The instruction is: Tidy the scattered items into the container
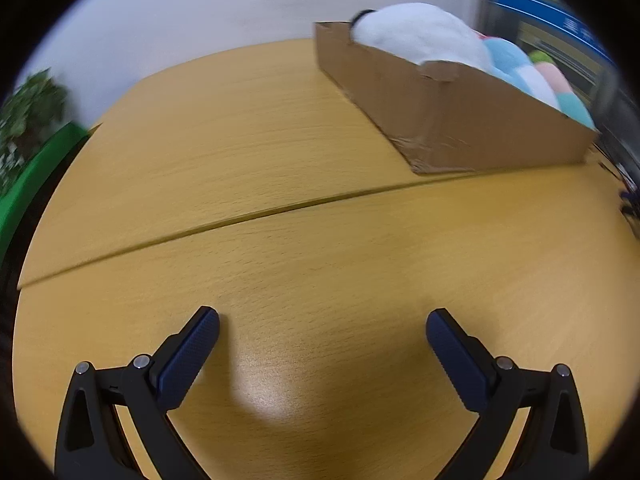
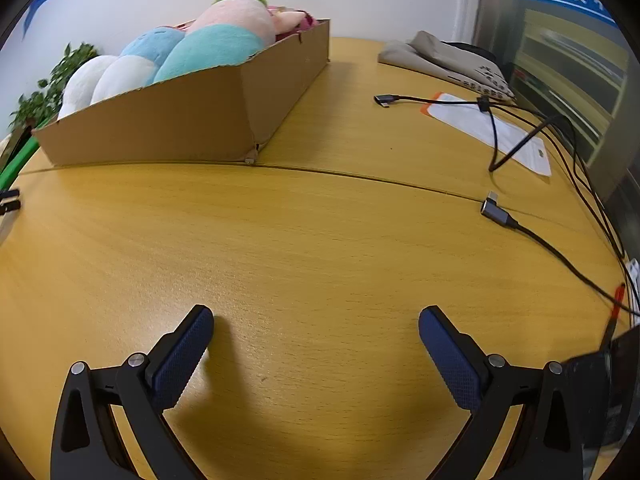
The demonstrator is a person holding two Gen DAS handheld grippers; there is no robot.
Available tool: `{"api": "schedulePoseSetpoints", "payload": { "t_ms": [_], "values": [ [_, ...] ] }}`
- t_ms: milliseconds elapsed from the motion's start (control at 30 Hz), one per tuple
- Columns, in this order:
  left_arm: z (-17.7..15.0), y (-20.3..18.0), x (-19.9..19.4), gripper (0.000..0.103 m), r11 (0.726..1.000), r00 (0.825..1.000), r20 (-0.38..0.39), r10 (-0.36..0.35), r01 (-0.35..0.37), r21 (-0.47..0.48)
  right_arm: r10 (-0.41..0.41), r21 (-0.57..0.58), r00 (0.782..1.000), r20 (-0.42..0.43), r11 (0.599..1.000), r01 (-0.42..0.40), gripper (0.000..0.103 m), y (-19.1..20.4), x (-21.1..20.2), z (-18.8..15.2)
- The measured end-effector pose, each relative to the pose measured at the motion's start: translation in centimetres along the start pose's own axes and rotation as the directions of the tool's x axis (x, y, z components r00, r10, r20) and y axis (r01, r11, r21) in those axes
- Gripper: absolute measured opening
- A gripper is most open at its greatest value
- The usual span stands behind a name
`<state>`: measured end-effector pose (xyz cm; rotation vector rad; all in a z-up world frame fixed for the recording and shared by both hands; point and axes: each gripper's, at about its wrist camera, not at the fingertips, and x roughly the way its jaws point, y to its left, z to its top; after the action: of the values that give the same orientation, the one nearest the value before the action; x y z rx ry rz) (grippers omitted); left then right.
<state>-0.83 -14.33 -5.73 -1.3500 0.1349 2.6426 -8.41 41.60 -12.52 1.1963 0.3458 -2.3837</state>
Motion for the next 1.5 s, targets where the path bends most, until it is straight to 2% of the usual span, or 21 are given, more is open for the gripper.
{"api": "schedulePoseSetpoints", "payload": {
  "t_ms": [100,200,400,933,1067,1233,1500],
  "values": [
    [-0.4,0.4,-0.3,0.103,0.994,0.998,-0.004,-0.065,0.066,0.088,0.038,-0.048,0.999,0.001,0.998,-0.038,0.103,-0.6,0.0,-0.1],
    [-0.8,0.8,-0.5,0.103,0.988,0.996,-0.009,-0.093,0.093,0.125,0.067,-0.09,0.998,-0.001,0.994,-0.067,0.103,-1.2,0.0,-0.1],
    [-1.0,1.0,-0.6,0.103,0.988,0.996,-0.008,-0.092,0.092,0.123,0.096,-0.126,0.995,-0.003,0.987,-0.095,0.103,-1.5,0.1,-0.2],
    [-1.7,1.4,-1.0,0.103,0.988,0.996,-0.006,-0.094,0.094,0.125,0.094,-0.122,0.996,-0.003,0.988,-0.093,0.103,-1.6,0.1,-0.3],
    [-1.6,1.3,-1.0,0.103,0.988,0.996,-0.006,-0.094,0.094,0.124,0.084,-0.105,0.996,-0.003,0.991,-0.083,0.103,-2.0,0.7,0.6],
    [-1.6,1.4,-1.0,0.103,0.988,0.996,-0.005,-0.094,0.094,0.123,0.129,-0.167,0.992,-0.008,0.978,-0.129,0.103,-3.4,0.9,0.9],
    [-1.6,1.4,-1.1,0.103,0.988,0.996,-0.005,-0.092,0.092,0.122,0.123,-0.167,0.992,-0.007,0.978,-0.122,0.103,-3.3,0.8,0.9]
  ]
}}
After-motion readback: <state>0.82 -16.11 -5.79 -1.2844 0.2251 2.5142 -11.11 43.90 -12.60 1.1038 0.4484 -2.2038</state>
